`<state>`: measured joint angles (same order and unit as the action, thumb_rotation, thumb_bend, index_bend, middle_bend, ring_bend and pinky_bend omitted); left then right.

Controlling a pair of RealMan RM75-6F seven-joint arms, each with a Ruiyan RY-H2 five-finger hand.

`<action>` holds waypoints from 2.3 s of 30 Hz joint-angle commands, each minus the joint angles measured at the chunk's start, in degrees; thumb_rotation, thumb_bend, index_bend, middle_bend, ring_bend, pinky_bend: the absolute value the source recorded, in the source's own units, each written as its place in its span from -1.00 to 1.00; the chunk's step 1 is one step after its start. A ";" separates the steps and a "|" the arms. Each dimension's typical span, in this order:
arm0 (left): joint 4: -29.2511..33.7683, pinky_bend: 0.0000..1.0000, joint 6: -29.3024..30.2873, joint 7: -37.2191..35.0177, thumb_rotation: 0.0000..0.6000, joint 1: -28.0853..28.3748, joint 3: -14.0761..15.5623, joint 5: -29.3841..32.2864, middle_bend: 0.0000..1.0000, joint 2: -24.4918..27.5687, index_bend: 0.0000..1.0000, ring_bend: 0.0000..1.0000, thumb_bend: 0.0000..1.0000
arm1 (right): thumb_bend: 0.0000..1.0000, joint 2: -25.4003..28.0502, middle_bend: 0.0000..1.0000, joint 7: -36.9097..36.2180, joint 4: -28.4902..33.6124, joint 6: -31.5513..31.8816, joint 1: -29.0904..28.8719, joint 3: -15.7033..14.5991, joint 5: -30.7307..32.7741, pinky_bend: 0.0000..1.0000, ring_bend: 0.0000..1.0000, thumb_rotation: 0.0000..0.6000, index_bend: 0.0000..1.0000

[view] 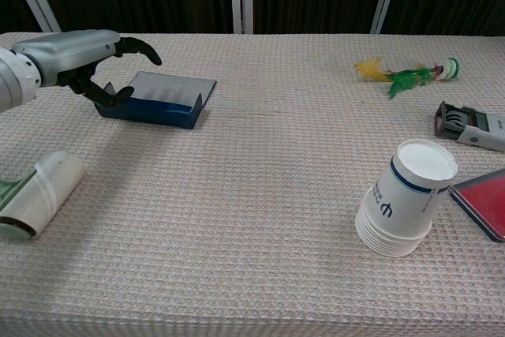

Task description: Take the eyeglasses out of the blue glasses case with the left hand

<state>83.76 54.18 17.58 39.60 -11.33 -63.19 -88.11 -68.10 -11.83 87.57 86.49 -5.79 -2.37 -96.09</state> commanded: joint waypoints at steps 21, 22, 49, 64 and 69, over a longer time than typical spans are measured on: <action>-3.21 -0.78 8.73 8.77 1.00 -1.55 2.99 1.33 -0.87 -3.20 -0.71 -0.86 -0.16 | -0.46 0.21 -0.65 -0.52 -0.39 -0.91 -0.47 0.22 0.33 -0.84 -1.00 1.00 -0.64; -4.01 -0.78 8.95 8.54 1.00 -1.80 2.99 1.45 -0.87 -3.70 -0.75 -0.86 -0.22 | -0.46 0.16 -0.65 -0.45 -0.34 -1.02 -0.60 0.23 0.21 -0.84 -1.00 1.00 -0.64; -28.04 -0.78 -6.07 7.60 1.00 11.41 -8.49 12.17 -0.90 -14.85 -0.73 -0.86 -0.38 | -0.46 0.61 -0.65 2.10 2.07 -1.50 0.14 0.67 2.32 -0.84 -1.00 1.00 -0.64; -3.38 -0.79 -0.67 6.63 0.56 5.44 -0.22 3.59 -0.90 -5.26 -0.41 -0.88 0.69 | -0.46 0.07 -0.65 0.69 0.69 -1.56 -0.14 0.57 1.48 -0.84 -1.00 1.00 -0.64; -4.51 -0.79 0.03 10.29 0.56 6.32 0.94 3.85 -0.91 -7.23 -0.38 -0.89 0.70 | -0.46 0.24 -0.65 0.43 0.51 -0.93 0.25 0.44 1.33 -0.84 -1.00 1.00 -0.64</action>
<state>79.74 53.88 26.78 45.62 -10.81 -59.52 -94.65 -67.88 -11.38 88.09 85.55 -5.56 -1.92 -94.75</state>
